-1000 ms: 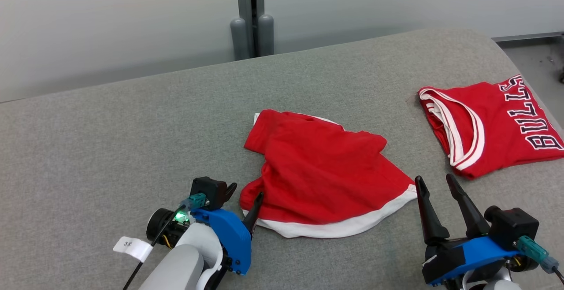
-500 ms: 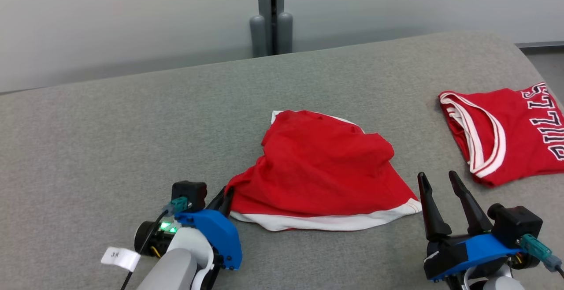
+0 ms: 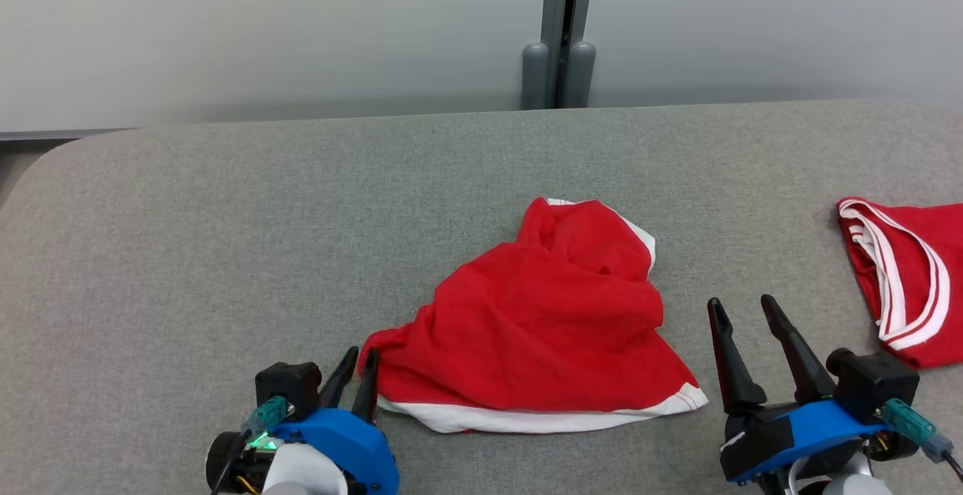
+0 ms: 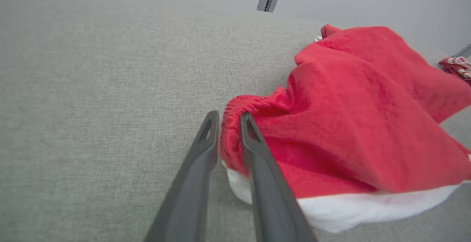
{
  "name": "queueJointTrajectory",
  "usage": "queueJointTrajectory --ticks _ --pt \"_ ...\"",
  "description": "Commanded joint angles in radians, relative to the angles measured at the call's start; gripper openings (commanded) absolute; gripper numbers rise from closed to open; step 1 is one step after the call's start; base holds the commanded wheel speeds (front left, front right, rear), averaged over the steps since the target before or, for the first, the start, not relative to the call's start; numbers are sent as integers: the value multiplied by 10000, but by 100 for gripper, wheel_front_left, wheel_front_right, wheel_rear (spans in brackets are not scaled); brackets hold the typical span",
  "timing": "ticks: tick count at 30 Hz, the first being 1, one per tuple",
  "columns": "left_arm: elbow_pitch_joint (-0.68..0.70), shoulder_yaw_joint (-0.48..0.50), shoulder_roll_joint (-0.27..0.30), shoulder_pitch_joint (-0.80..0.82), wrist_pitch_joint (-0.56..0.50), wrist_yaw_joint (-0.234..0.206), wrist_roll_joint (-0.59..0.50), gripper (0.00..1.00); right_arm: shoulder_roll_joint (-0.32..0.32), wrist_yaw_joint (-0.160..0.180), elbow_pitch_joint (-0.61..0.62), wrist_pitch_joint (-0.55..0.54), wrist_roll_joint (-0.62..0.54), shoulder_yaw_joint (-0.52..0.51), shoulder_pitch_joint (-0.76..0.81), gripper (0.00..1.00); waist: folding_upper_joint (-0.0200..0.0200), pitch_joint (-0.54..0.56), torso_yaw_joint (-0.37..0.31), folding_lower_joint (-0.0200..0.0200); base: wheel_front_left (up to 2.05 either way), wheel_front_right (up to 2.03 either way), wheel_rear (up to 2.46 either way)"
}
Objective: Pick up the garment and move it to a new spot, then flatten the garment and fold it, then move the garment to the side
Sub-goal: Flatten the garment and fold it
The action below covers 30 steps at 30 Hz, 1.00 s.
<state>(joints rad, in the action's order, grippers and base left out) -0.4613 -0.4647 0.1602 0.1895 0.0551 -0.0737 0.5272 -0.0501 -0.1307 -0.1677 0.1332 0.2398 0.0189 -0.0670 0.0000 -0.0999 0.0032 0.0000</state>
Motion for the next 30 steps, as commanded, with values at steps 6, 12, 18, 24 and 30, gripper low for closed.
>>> queueJointTrajectory --ticks 6,12,18,24,30 --pt "478 190 318 -362 854 122 -15 100 -8 -1 68 -31 -3 -129 180 100 0 254 -242 0 0 0 0" --pt "1174 747 749 -769 1913 298 -58 100 -15 -1 228 -140 -83 -386 457 100 0 553 -363 0 0 0 0" --pt "1886 1737 898 -1127 2098 342 -548 100 -14 -1 375 -283 -154 -521 677 100 0 788 -282 0 0 0 0" --pt "1956 2608 739 -1627 2106 491 -1104 100 -86 -1 312 -451 -203 -378 788 100 0 989 -147 0 0 0 0" --pt "1685 3046 631 -1799 2108 738 -1416 100 -150 -1 269 -485 -251 -265 953 100 0 1115 -66 0 0 0 0"
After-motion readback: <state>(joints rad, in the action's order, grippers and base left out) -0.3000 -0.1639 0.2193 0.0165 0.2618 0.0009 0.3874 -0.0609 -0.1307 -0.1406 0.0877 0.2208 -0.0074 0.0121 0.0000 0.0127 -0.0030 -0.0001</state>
